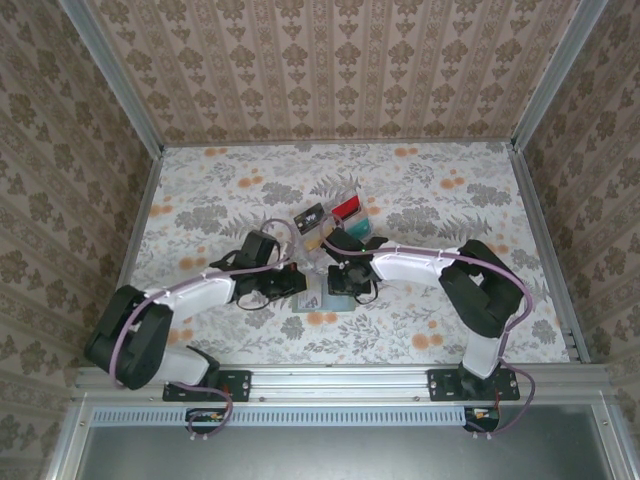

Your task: Take the credit cards out of the card holder

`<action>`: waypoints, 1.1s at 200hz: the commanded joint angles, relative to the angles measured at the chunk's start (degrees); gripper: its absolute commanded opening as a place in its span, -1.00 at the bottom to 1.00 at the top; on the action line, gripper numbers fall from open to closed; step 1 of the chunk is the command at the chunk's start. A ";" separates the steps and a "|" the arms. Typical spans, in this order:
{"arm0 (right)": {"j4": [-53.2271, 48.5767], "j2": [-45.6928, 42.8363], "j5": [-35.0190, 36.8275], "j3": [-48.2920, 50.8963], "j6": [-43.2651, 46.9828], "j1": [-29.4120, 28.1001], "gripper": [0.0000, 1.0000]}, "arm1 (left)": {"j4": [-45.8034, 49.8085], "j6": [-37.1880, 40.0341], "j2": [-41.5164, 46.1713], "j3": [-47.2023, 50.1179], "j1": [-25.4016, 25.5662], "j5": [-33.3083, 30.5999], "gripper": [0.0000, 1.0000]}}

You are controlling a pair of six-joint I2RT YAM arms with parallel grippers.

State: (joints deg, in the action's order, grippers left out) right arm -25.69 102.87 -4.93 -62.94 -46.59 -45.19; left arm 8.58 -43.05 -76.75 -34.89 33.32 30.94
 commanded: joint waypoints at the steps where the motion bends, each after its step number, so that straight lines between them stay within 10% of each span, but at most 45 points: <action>1: 3.12 -5.91 -1.22 0.68 2.06 1.23 -0.31 | 11.42 7.92 4.02 -5.10 -0.10 -1.85 -1.00; 56: 16.85 -19.43 -8.92 7.20 2.19 6.06 0.46 | 16.68 14.54 9.68 -12.92 -0.02 -2.88 -1.00; 102: 31.55 -21.91 -24.89 12.33 -2.62 13.16 0.56 | 12.58 13.74 6.45 -20.13 -0.27 0.50 -1.00; 220: 20.20 -31.89 -11.74 19.47 -0.06 22.12 0.99 | 34.65 42.67 -16.61 -46.71 8.66 -21.77 -1.00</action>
State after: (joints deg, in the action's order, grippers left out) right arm -0.95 74.46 -22.22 -45.58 -48.03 -24.43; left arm 36.77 -9.72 -90.48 -77.62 40.12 14.74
